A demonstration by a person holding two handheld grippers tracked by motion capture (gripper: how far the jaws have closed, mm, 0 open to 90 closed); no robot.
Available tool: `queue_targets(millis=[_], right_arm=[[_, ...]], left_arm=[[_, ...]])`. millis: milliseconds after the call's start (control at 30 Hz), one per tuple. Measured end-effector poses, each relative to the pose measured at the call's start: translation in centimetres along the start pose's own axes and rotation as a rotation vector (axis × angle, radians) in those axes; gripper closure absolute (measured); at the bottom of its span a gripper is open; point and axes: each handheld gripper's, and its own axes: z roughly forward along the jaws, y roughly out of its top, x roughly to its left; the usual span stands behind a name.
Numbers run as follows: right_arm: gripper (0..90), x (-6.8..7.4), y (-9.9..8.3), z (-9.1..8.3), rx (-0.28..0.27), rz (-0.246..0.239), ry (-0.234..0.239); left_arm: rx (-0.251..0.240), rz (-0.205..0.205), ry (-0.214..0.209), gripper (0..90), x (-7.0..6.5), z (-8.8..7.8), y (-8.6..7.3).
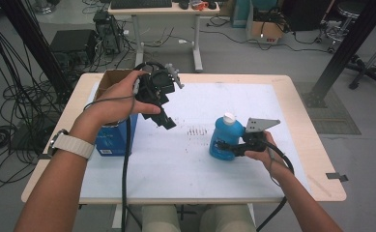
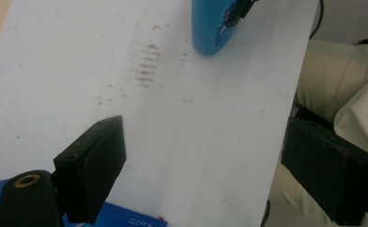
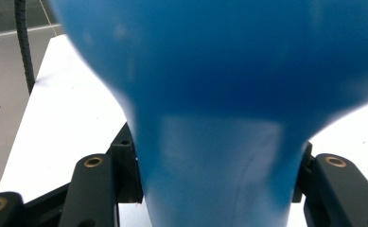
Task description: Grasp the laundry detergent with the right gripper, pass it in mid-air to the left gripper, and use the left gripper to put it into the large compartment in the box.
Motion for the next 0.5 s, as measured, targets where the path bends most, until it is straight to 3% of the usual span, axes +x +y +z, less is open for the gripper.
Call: queue_targets(millis=[500], right_arm=[[42.2,0.03,-0.01,0.01,0.001,0.006,0.001]], left_arm=[[0.0,-0.007,0.0,14.6,-0.08,-0.04,0.02]])
